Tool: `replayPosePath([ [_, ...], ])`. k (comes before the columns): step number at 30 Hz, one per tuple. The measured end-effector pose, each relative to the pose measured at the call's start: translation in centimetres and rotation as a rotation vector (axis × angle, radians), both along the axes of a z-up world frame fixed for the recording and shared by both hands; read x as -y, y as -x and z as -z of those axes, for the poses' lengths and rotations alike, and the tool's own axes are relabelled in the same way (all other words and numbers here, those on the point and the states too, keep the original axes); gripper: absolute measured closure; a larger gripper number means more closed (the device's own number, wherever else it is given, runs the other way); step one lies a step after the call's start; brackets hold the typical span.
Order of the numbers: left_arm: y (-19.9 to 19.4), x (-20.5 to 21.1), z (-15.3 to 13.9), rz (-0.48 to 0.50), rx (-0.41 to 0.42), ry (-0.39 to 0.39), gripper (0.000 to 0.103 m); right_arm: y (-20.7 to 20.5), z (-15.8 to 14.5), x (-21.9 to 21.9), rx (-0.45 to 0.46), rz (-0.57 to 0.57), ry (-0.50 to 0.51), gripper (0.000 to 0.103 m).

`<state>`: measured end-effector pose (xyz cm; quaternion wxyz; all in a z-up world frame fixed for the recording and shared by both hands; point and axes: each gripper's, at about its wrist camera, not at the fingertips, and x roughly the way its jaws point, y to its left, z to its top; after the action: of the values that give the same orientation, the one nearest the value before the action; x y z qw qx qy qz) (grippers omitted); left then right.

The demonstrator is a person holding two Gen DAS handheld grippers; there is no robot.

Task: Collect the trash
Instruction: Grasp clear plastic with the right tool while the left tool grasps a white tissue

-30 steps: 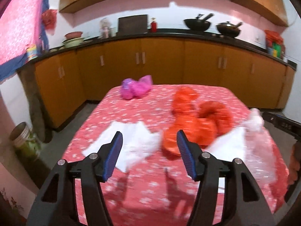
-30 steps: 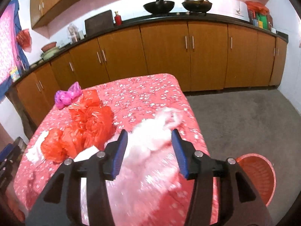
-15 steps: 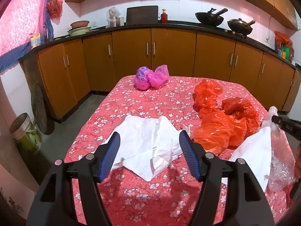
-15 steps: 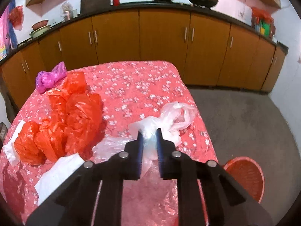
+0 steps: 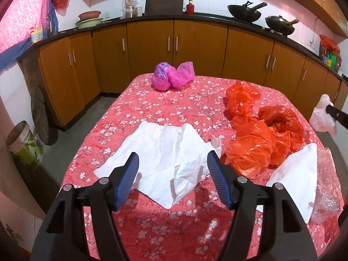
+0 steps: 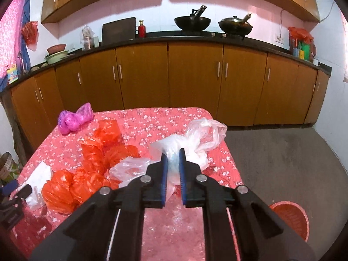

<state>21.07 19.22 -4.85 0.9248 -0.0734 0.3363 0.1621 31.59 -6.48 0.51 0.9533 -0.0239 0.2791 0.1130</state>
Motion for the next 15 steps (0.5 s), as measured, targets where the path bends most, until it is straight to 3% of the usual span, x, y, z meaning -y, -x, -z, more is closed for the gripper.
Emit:
replayPosePath([
  [6,-2.3,-0.3,1.4,-0.012,-0.098,0.026,0.039,0.2,-0.2,-0.5,-0.003,-0.022,-0.005,0.092],
  [8,-3.2,-0.5,2.1,-0.019,-0.152,0.029,0.049,0.3,-0.2,-0.6,-0.004,-0.026,-0.004,0.092],
  [10,-4.0,-1.0,2.8,-0.022,-0.193,0.059,0.070,0.3,-0.2,-0.6,-0.003,-0.031,-0.003,0.092],
  [11,-4.1,-1.1,2.8,-0.023,-0.194,0.062,0.072,0.4,-0.2,-0.6,-0.003,-0.032,-0.003,0.092],
  [12,-4.3,-1.2,2.8,-0.017,-0.188,0.065,0.092,0.4,-0.3,-0.6,-0.002,-0.033,-0.003,0.092],
  [15,-4.5,-1.4,2.7,-0.006,-0.180,0.067,0.101,0.5,-0.5,-0.4,0.001,-0.037,-0.004,0.092],
])
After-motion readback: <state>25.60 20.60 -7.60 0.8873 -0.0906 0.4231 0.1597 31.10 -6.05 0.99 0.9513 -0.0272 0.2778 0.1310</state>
